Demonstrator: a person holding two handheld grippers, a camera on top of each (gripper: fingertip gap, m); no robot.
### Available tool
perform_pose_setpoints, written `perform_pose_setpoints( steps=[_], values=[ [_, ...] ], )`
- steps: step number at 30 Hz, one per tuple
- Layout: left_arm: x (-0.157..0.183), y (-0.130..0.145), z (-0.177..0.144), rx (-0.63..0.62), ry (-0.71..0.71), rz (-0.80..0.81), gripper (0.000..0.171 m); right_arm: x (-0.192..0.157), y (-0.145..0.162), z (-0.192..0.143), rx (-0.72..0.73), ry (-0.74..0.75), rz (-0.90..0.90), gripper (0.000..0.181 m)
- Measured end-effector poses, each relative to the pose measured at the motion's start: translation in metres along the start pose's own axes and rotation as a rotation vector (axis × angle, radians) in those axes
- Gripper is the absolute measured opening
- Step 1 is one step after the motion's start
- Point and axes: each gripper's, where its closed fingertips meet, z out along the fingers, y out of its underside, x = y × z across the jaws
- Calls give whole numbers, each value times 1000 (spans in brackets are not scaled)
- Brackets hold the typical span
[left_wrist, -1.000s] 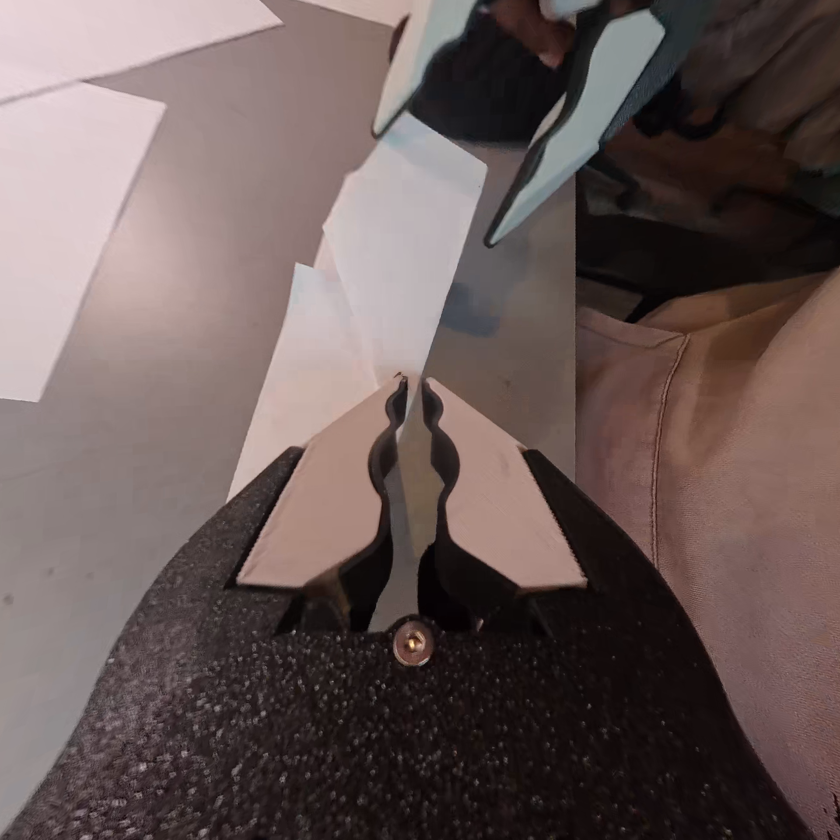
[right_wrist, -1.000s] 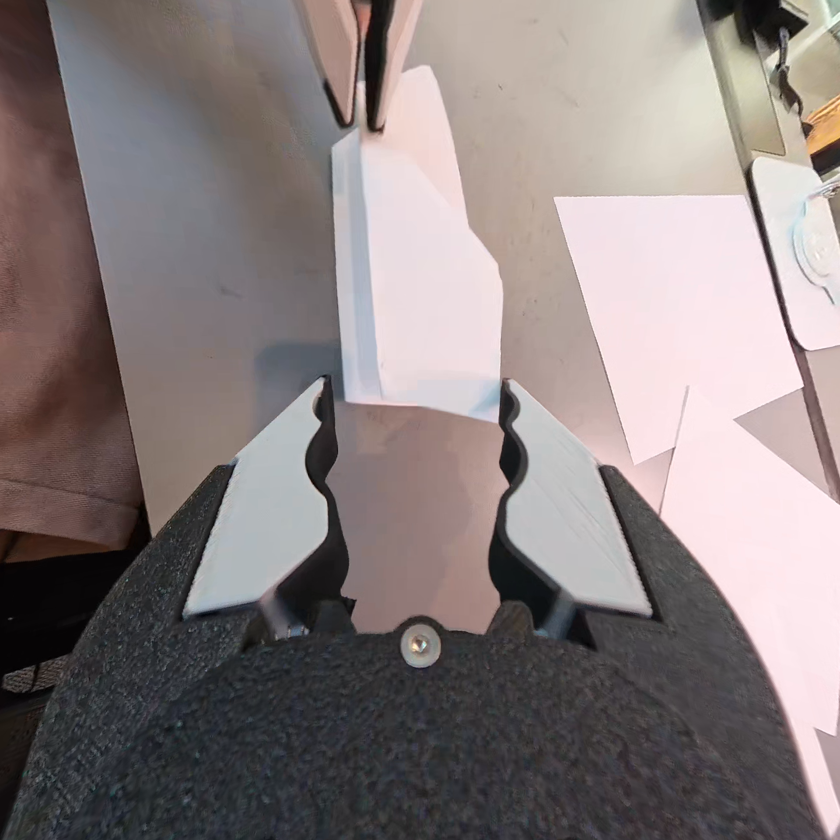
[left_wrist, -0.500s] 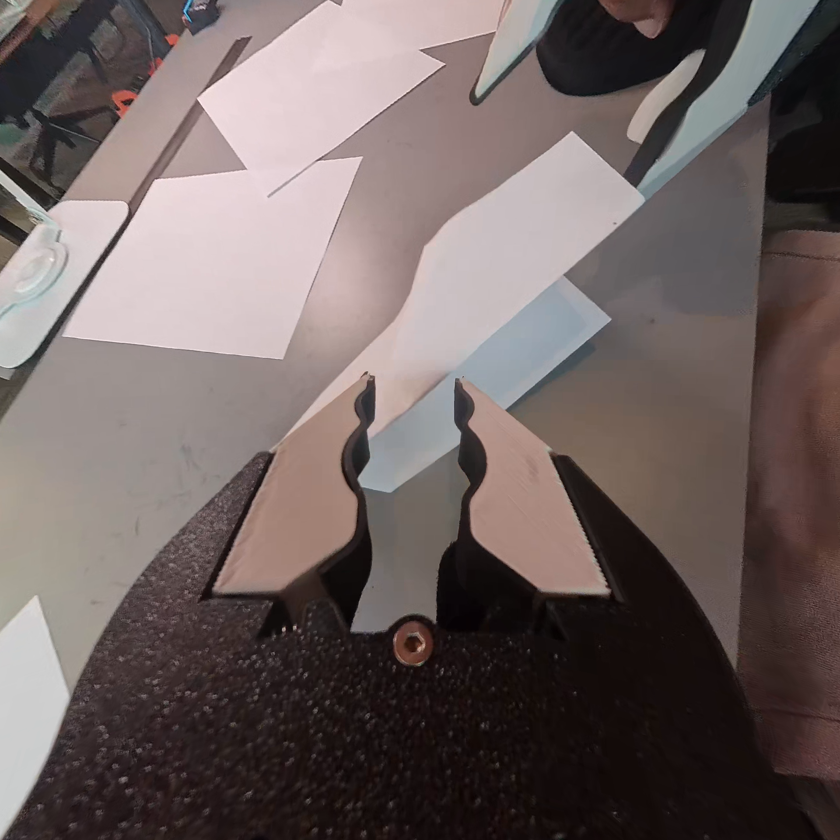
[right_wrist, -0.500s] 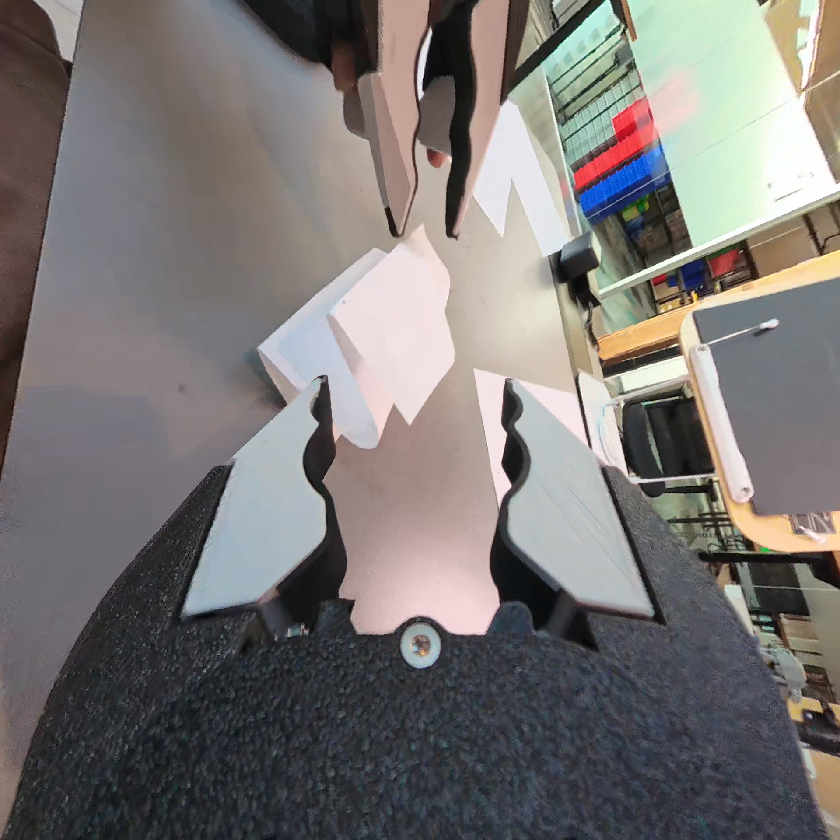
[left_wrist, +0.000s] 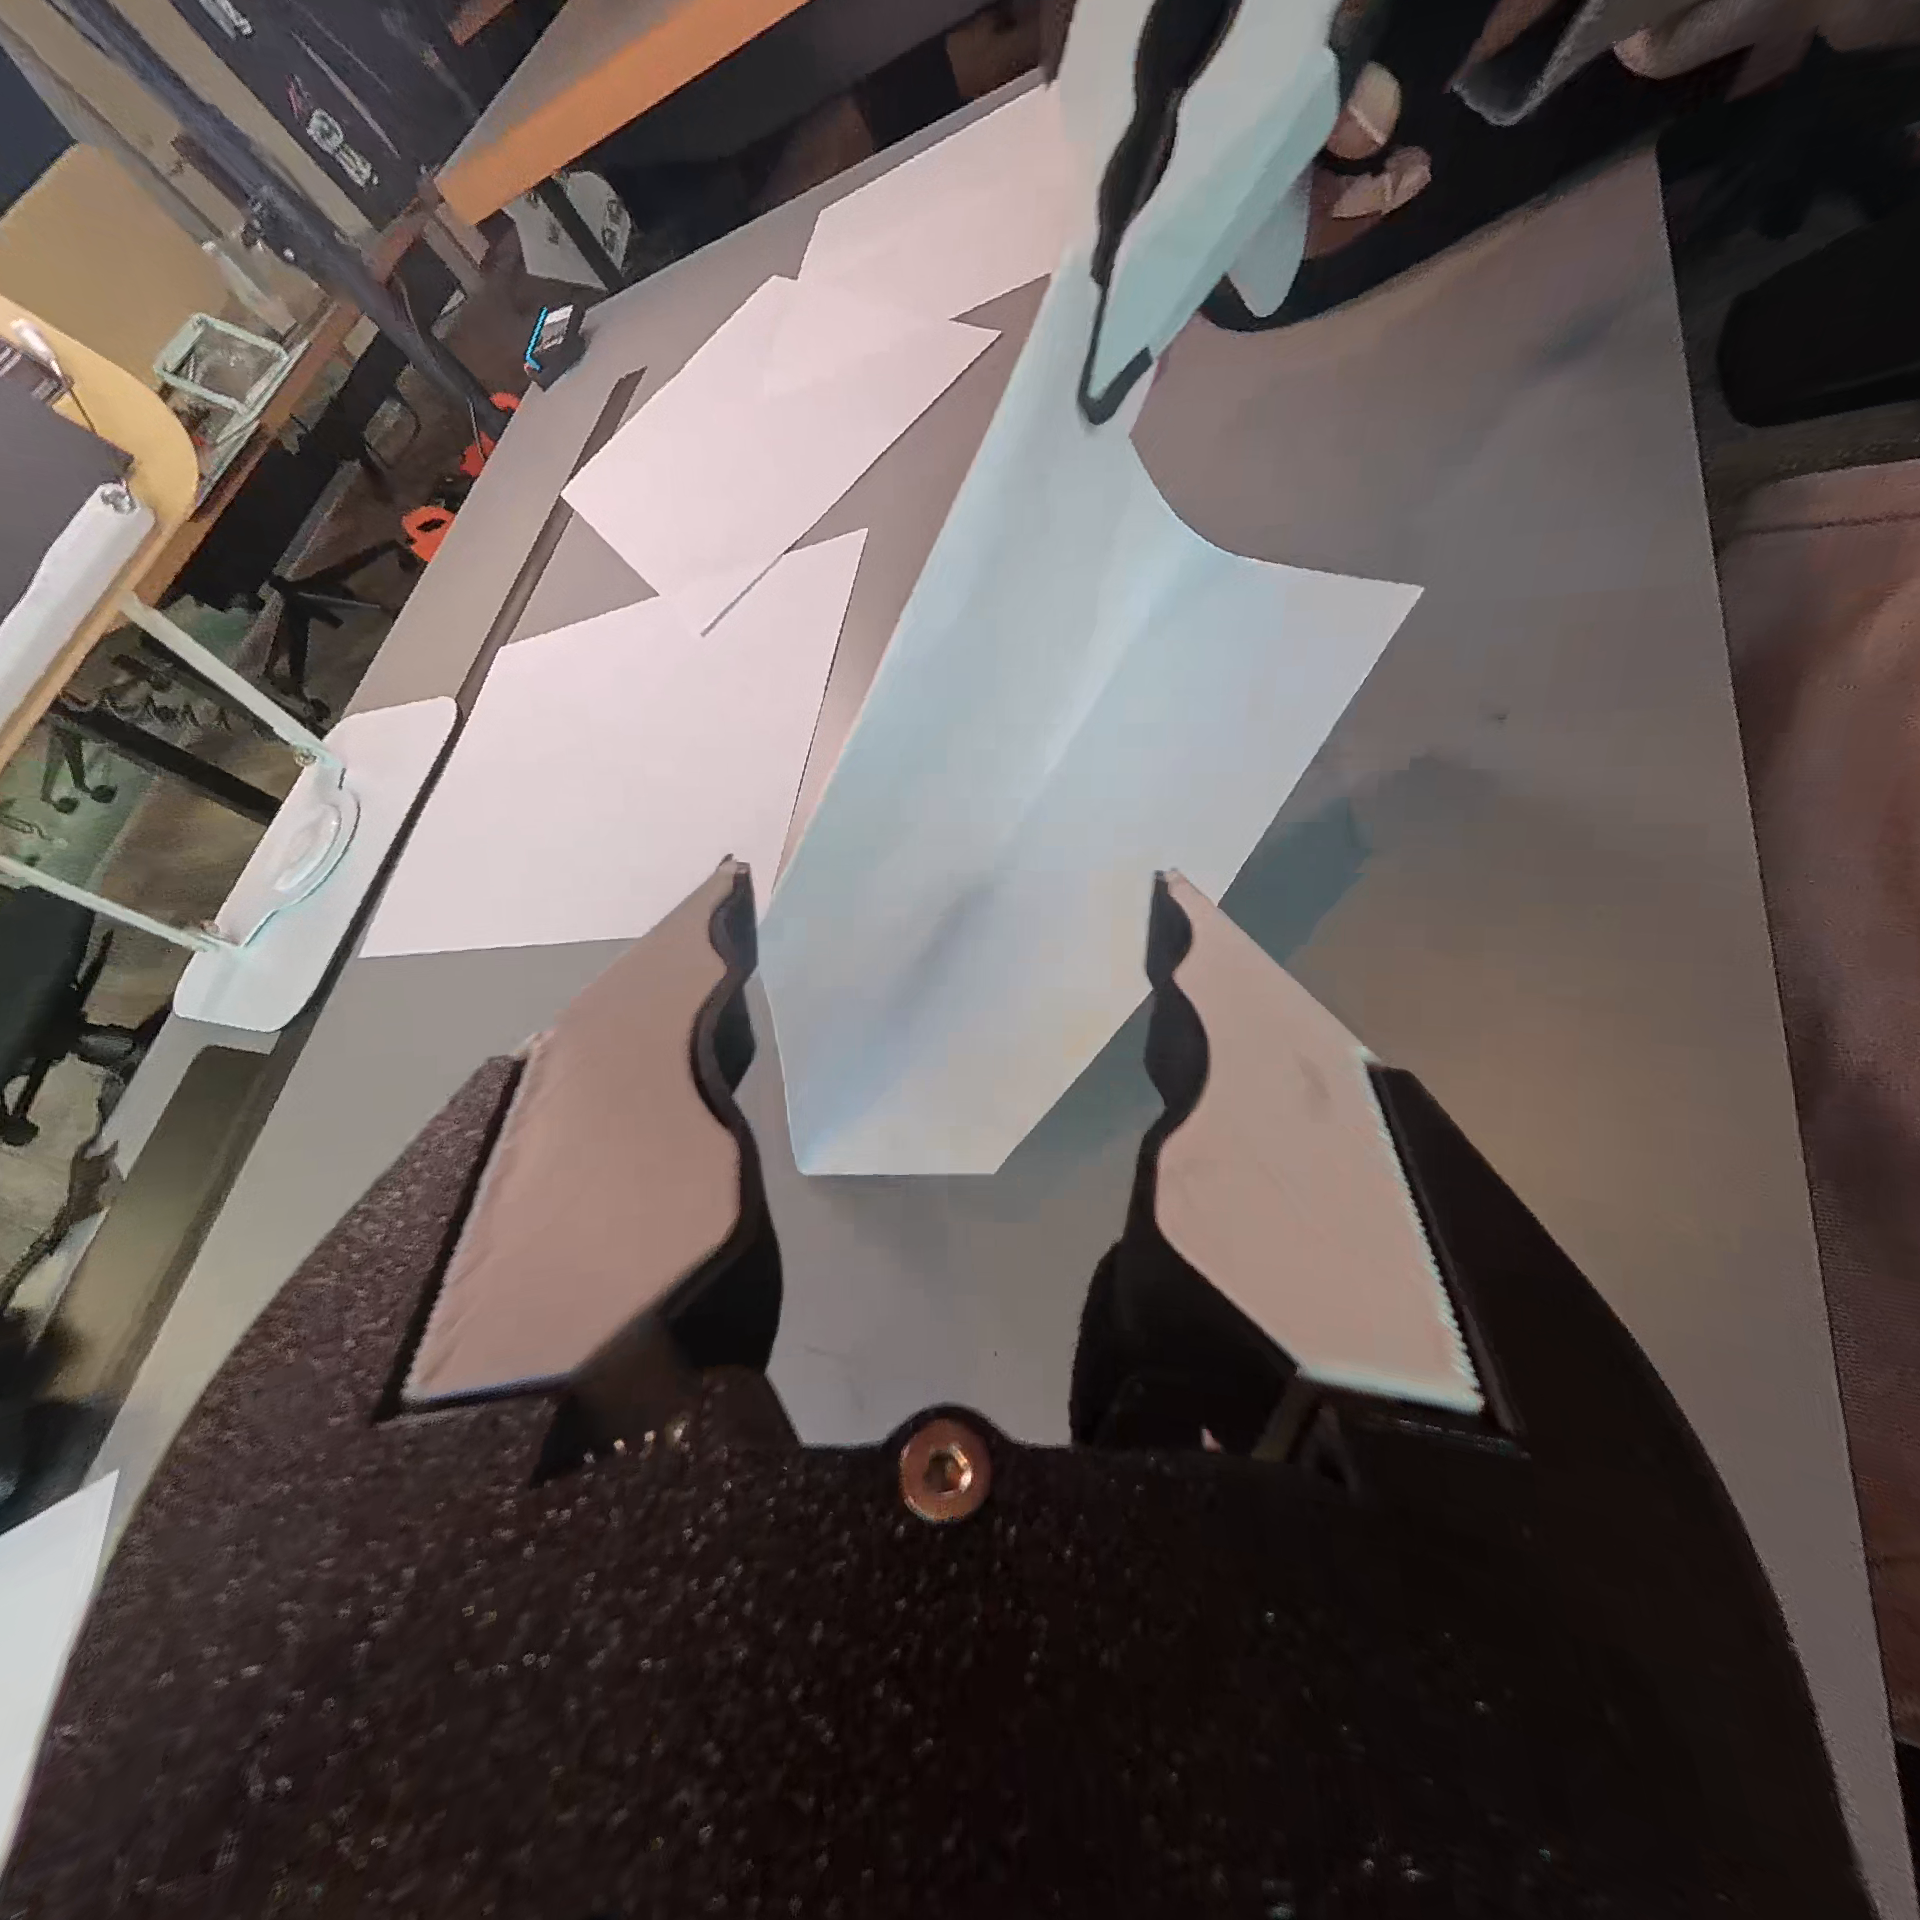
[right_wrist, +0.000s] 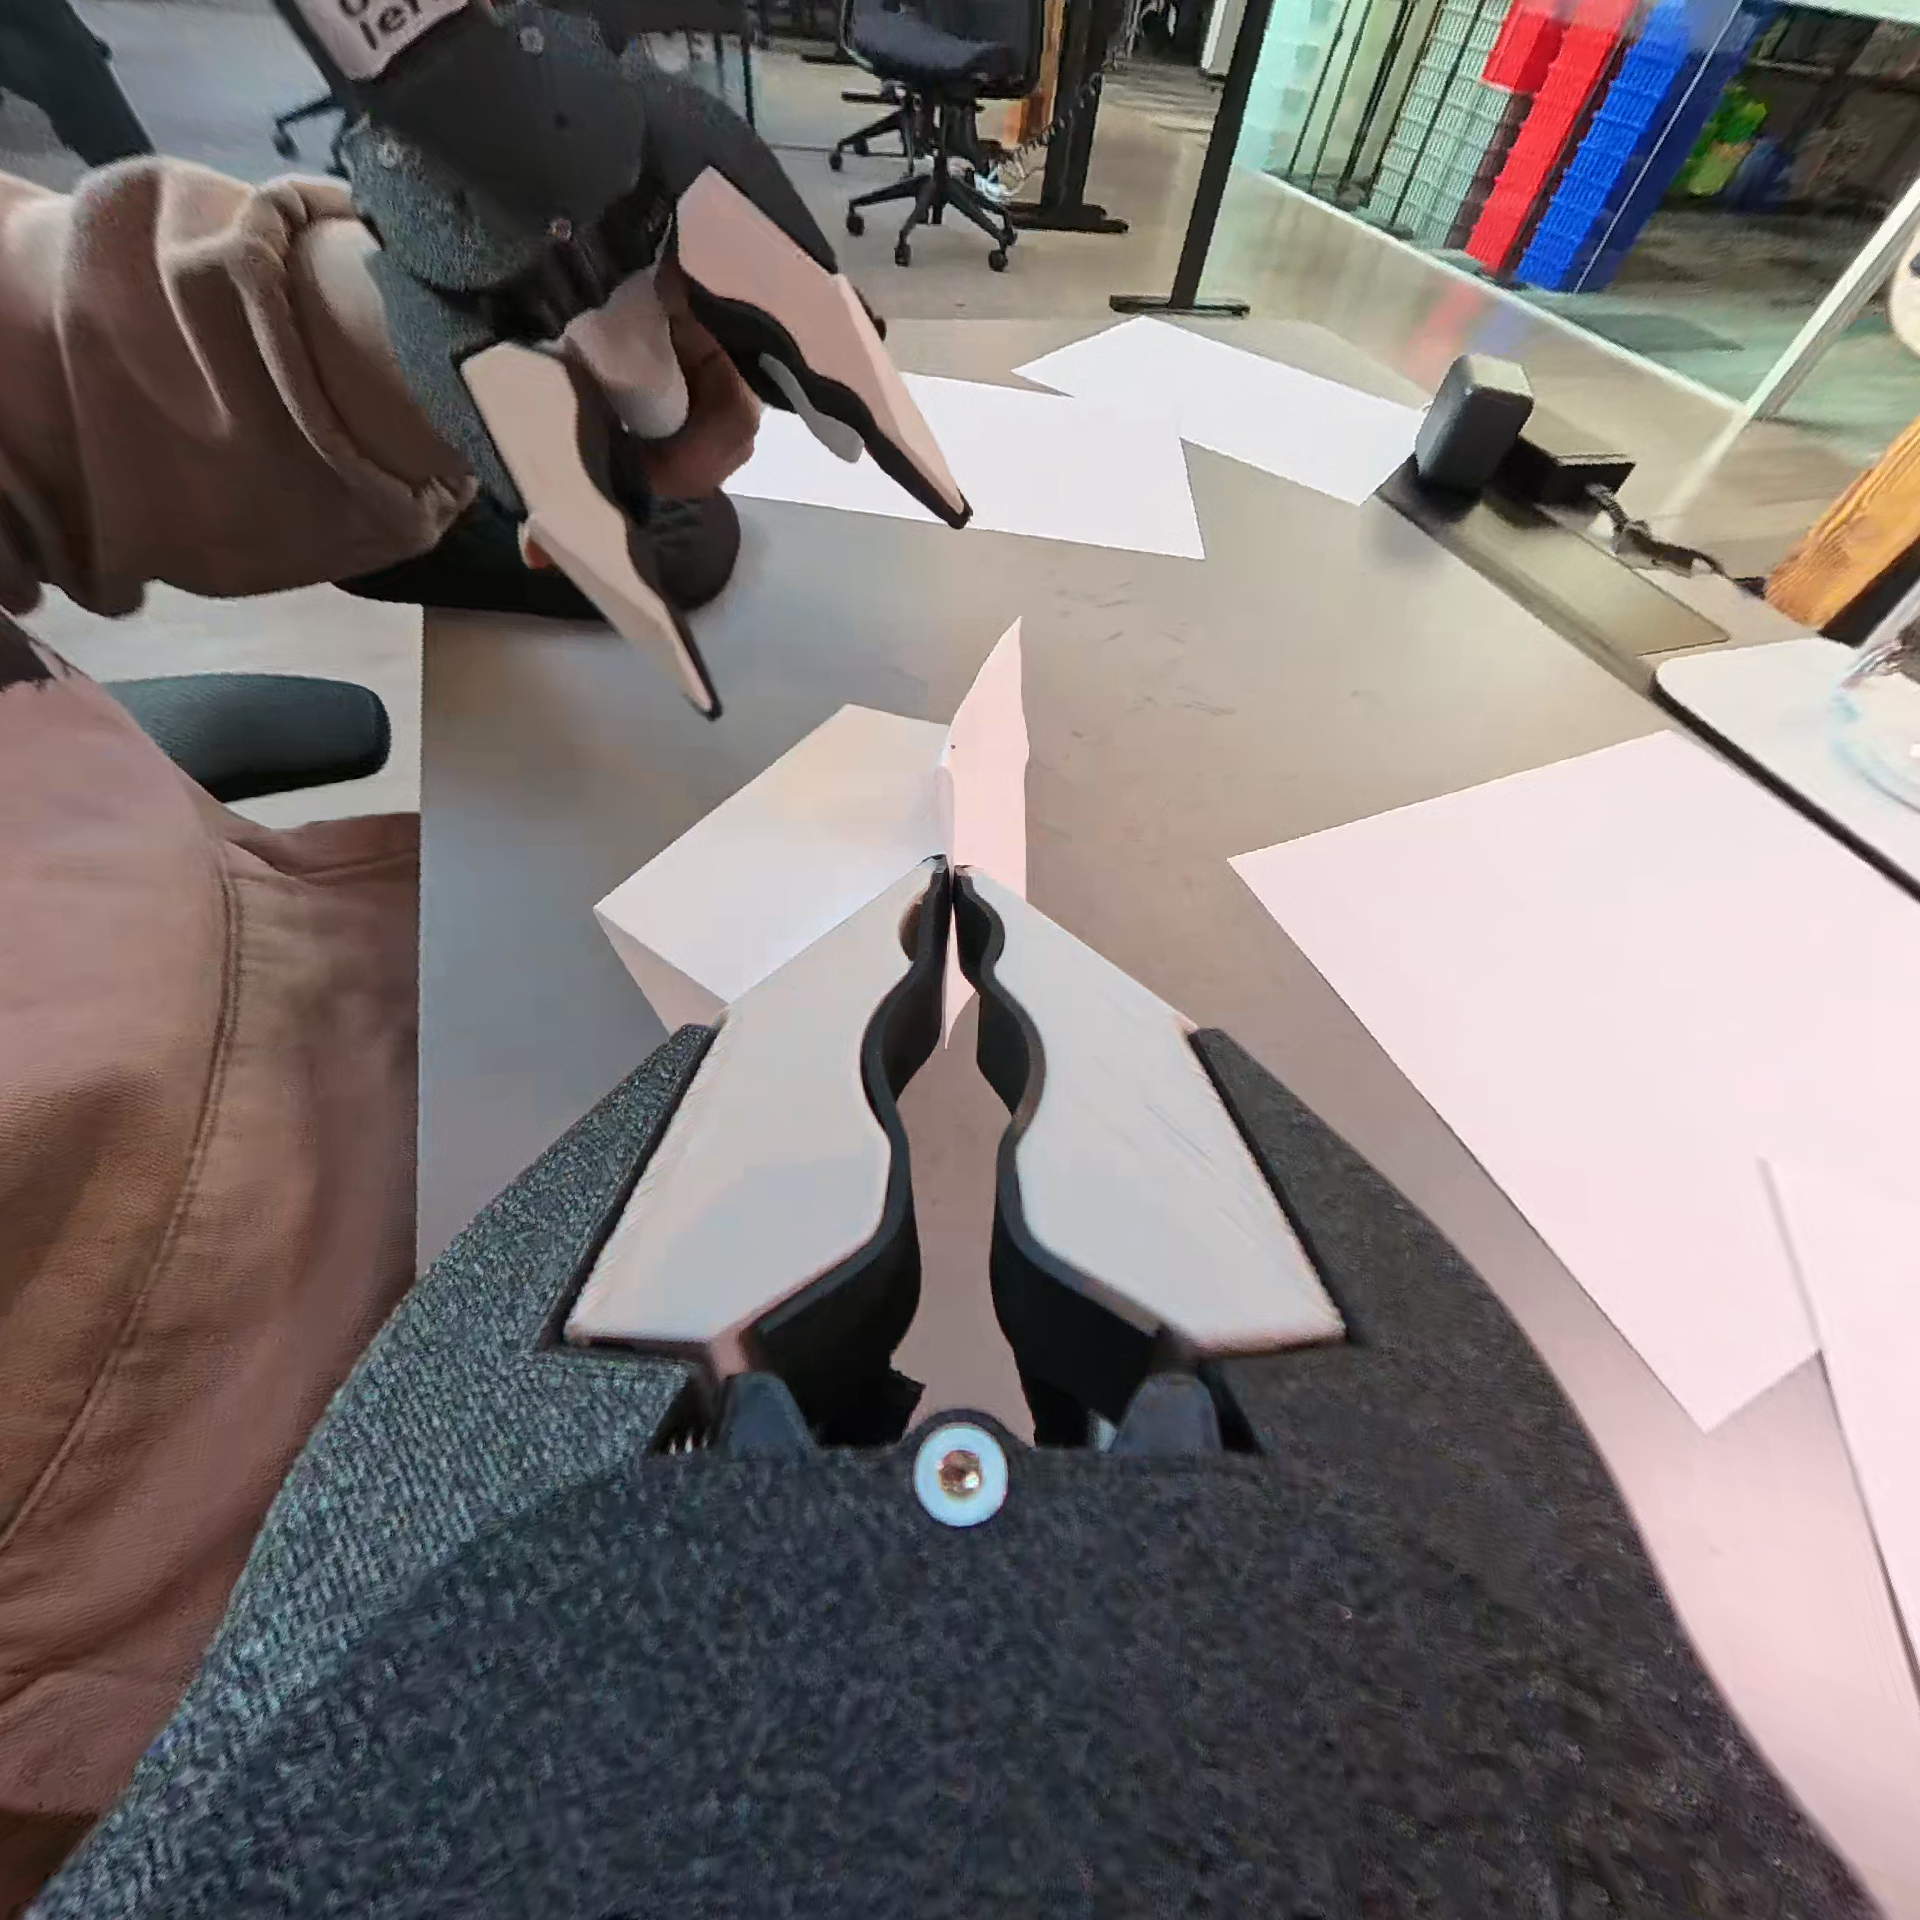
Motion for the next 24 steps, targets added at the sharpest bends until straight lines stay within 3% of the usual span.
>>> perform_pose_setpoints(
  steps=[4, 6, 9, 12, 17, 20, 24],
  values=[
    [16, 6, 15, -62, -26, 192, 101, -9, 4, 5, -21, -39, -2, 0],
    [16, 14, 23, -101, -55, 267, 101, -18, 9, 9, -37, -72, -24, 0],
    [24, 22, 32, -133, 27, 307, 64, -26, 12, 13, -44, -105, -31, 0],
    [24, 21, 34, -155, 65, 364, 44, -22, 12, 11, -57, -89, -28, 0],
    [34, 5, 16, -92, 162, 289, 63, -19, 16, 5, -41, -90, 15, 0],
    [53, 24, 19, -186, 215, 328, 80, -26, 24, 8, -57, -113, 11, 0],
    [75, 39, 23, -214, 248, 339, 69, -42, 33, 13, -98, -135, -43, 1]
  ],
)
